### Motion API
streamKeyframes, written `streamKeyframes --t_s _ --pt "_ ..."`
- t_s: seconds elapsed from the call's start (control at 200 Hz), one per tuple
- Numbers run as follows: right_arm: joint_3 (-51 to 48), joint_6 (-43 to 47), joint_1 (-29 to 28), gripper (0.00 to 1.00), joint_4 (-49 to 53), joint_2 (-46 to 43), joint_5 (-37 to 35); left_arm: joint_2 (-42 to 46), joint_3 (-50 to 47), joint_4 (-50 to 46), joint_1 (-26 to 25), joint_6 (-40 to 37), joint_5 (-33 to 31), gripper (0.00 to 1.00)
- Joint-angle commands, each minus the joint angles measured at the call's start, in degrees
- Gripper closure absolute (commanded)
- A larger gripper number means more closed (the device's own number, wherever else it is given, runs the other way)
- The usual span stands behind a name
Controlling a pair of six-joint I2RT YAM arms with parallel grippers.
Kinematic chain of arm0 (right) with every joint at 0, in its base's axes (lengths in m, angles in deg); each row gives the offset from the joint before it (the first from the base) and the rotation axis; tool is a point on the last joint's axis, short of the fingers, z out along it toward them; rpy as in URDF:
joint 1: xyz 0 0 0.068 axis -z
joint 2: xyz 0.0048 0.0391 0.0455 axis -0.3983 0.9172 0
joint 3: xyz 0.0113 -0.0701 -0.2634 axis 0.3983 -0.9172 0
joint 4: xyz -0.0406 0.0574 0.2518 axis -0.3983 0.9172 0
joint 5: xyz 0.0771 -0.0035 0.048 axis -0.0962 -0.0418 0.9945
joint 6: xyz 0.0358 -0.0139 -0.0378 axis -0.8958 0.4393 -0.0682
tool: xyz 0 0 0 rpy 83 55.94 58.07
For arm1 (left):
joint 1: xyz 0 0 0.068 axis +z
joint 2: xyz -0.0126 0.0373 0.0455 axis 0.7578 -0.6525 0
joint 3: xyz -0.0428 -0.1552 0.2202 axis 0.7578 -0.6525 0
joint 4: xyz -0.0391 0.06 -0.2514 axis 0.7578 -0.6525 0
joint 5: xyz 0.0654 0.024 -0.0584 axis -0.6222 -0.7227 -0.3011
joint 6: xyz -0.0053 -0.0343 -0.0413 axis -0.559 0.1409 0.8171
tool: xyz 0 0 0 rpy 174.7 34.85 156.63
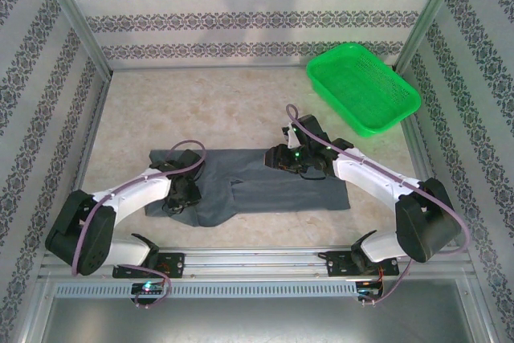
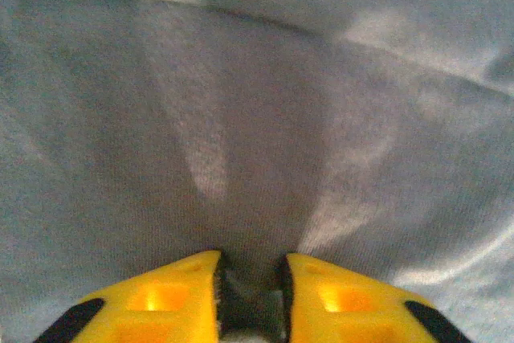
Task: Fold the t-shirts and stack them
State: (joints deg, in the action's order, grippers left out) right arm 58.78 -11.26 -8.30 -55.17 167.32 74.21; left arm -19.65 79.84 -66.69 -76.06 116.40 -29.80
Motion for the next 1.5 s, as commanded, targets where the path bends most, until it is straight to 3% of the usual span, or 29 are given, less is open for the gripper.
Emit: streamKeyframes --t_s 0.0,0.09,0.45,0.5,0.56,0.595,0.679,0.839,0.949,1.104,1.254,1.494 --pt "-0.4 0.2 -0.2 0.54 -0.9 -0.1 0.5 4.0 -1.0 -6.8 -1.4 -0.2 0.7 0.78" --pt "-0.5 0.1 -0.1 0.54 -1.3 0.0 0.4 8.1 -2.2 -8.9 -1.6 1.2 1.0 0.86" --pt "0.5 0.2 0.1 0.54 -1.6 1.7 1.1 15.5 -5.0 -16.7 -3.5 6.4 6.9 0.93" --pt "0.8 0.3 0.2 0.54 -1.5 1.9 1.2 16.6 -3.5 -18.3 -3.5 7.3 5.2 0.87" --pt "1.0 0.4 0.3 0.54 -2.1 2.1 1.9 18.7 -1.1 -20.6 -3.4 9.0 0.3 0.64" --pt "1.1 0.3 0.3 0.54 -2.7 2.3 2.9 19.7 0.2 -21.3 -3.0 10.1 -2.8 0.58" --pt "0.4 -0.3 -0.2 0.54 -6.7 2.4 7.0 20.8 0.7 -18.1 2.4 10.4 -5.0 0.55" --pt "-0.4 -1.3 -1.9 0.53 -11.7 2.1 11.9 19.6 -4.4 -3.8 20.0 6.1 1.1 0.58" --pt "-0.8 -1.4 -2.4 0.53 -11.3 1.9 11.4 15.0 -4.8 2.7 25.8 0.9 3.5 0.58" --pt "-1.3 -1.6 -2.4 0.53 -10.9 1.4 10.7 12.0 -6.0 7.9 27.7 -4.4 6.3 0.62" --pt "-1.6 -1.5 -2.2 0.53 -10.6 1.2 10.1 13.1 -9.2 9.1 27.7 -4.0 8.8 0.69" --pt "-0.9 -1.7 -1.9 0.53 -10.8 2.3 9.9 15.5 -8.8 1.8 27.7 -4.5 6.3 0.7"
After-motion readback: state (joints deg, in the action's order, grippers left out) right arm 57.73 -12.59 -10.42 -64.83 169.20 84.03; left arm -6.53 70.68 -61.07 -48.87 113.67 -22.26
